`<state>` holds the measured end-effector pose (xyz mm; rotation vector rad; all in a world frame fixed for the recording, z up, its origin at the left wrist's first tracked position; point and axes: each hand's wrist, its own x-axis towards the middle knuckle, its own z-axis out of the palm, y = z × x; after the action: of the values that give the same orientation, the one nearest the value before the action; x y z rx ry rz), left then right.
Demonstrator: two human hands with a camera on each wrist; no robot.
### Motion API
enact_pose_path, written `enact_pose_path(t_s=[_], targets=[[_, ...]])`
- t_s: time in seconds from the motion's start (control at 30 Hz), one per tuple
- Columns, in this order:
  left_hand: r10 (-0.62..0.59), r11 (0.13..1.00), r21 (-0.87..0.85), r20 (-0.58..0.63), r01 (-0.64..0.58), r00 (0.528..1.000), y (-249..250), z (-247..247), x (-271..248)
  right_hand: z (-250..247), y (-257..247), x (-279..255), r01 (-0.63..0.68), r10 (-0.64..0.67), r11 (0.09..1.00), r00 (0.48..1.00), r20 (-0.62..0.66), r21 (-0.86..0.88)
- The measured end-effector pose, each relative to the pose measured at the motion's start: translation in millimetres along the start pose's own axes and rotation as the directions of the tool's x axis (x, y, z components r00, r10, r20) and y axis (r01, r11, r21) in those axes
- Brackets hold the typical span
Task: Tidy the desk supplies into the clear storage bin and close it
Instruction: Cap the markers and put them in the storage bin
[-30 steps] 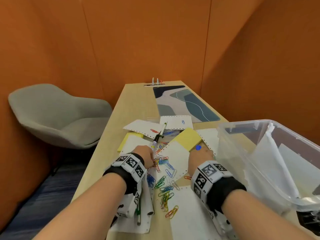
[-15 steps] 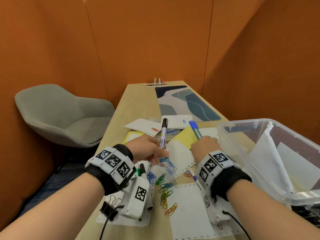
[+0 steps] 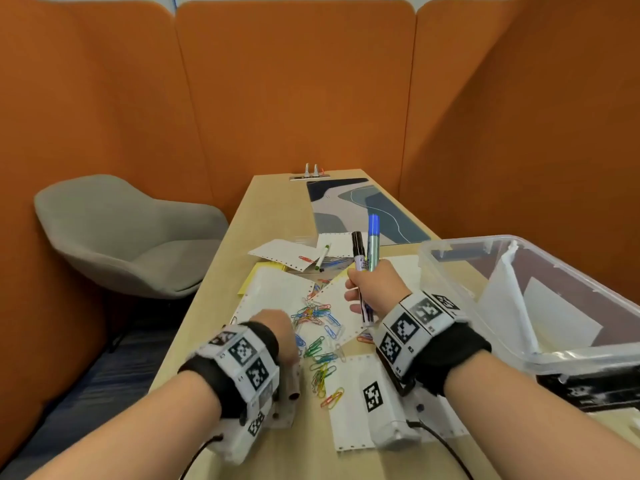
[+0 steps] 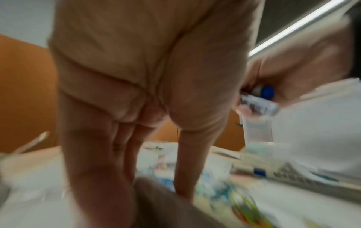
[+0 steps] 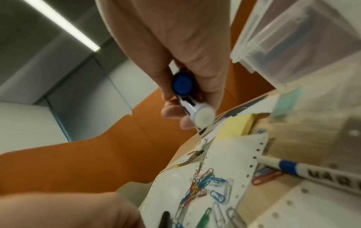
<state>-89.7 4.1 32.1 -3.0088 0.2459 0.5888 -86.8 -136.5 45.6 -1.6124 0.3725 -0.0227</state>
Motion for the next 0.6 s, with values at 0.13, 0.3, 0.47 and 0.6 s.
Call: enact_pose_path(t_s=[0.13,0.3,0.47,0.6], targets=[[-0.001,0.994,-0.108,0.041,0.005,0.999,6,13,3,-6,6,-16,0.044,-0.043,0.998,0.998,0.034,-0.041],[-0.036,0.402,-0.916,0.003,0.018,0.999,11,-5,1,-19,4,-27,0.017,-0.016,1.000,0.997,0.079,-0.006],[0.168,0.030,-0.989,-0.135,-0.142,0.976,47,-26,-16,-12,-4,-44,0.058,-0.026,0.978,0.987,0.156,-0.202],[0.134,0.001,-0.987,-0.161,-0.162,0.978,63,-27,-19,-20,-11,-56,0.236,-0.153,0.828,0.968,0.199,-0.509]])
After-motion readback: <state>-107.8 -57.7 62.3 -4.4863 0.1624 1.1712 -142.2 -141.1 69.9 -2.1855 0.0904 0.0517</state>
